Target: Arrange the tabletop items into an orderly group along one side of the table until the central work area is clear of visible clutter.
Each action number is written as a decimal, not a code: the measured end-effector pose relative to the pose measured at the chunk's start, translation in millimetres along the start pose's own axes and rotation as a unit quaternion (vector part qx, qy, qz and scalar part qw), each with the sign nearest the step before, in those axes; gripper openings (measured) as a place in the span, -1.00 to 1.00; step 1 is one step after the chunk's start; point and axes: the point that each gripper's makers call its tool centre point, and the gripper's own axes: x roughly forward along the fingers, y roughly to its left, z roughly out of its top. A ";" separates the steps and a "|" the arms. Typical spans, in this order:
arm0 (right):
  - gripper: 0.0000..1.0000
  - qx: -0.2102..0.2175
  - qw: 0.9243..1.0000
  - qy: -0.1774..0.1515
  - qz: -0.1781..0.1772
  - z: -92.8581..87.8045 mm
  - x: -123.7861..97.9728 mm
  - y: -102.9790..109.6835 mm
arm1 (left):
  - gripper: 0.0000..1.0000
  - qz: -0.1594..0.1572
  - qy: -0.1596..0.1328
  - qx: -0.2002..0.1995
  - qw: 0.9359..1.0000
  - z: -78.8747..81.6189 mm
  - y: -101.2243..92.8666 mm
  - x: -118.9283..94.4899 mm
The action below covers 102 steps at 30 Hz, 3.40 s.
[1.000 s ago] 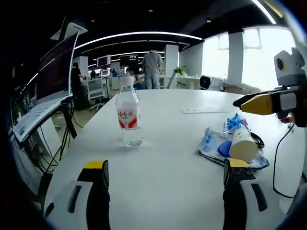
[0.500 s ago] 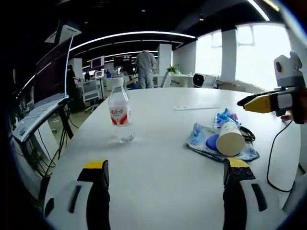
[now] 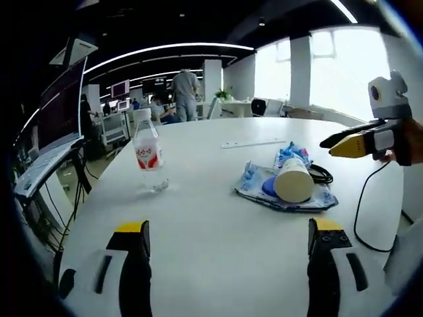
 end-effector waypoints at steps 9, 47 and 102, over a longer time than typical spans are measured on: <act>-0.27 -0.010 1.000 0.017 0.000 -16.4 -13.3 1.5 | 0.98 -0.008 0.006 0.022 1.000 -8.3 -10.2 -21.5; -0.26 -0.048 0.998 0.043 0.000 -20.9 -40.2 -11.9 | 0.99 -0.058 -0.016 0.047 0.997 7.2 -52.1 -89.6; -0.13 -0.216 0.958 0.177 0.060 -13.5 3.4 -59.6 | 0.99 -0.092 -0.030 0.073 0.993 10.3 -77.0 -110.8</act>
